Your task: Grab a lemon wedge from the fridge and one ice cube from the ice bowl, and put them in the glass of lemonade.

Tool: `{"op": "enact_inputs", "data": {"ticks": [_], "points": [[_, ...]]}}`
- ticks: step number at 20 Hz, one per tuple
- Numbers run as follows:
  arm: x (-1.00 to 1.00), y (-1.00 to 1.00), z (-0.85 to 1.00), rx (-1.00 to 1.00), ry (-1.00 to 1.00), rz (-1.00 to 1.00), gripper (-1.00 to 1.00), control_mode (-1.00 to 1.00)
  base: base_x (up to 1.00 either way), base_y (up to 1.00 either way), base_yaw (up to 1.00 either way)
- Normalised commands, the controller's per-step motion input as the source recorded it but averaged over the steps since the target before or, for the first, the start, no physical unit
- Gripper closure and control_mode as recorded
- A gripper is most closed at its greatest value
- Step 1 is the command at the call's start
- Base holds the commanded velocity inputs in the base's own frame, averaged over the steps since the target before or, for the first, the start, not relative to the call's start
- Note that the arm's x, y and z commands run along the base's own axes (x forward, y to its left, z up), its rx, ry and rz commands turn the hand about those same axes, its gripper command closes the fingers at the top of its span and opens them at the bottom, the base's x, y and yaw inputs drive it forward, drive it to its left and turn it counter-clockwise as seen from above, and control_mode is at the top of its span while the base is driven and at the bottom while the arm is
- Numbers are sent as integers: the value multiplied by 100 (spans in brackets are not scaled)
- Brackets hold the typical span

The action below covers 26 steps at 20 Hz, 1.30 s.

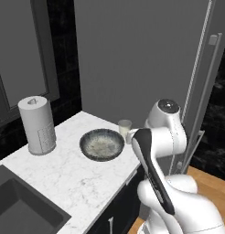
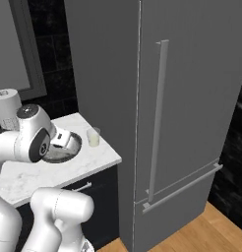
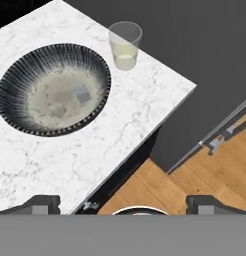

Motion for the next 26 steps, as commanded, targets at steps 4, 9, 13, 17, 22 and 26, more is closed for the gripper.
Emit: {"op": "enact_inputs", "data": {"ticks": [4,9,13,17,22,26], "points": [[20,47,-2,0,11,6,-100,-100,0,0,0],[37,60,0,-18,16,13,-100,-100,0,0,0],[30,57,0,-23,19,6,-100,-100,0,0,0],[21,13,-9,-10,3,0,-100,-100,0,0,0],[16,0,-22,0,0,0,-100,-100,0,0,0],[20,0,-34,0,0,0,-100,-100,0,0,0]]}}
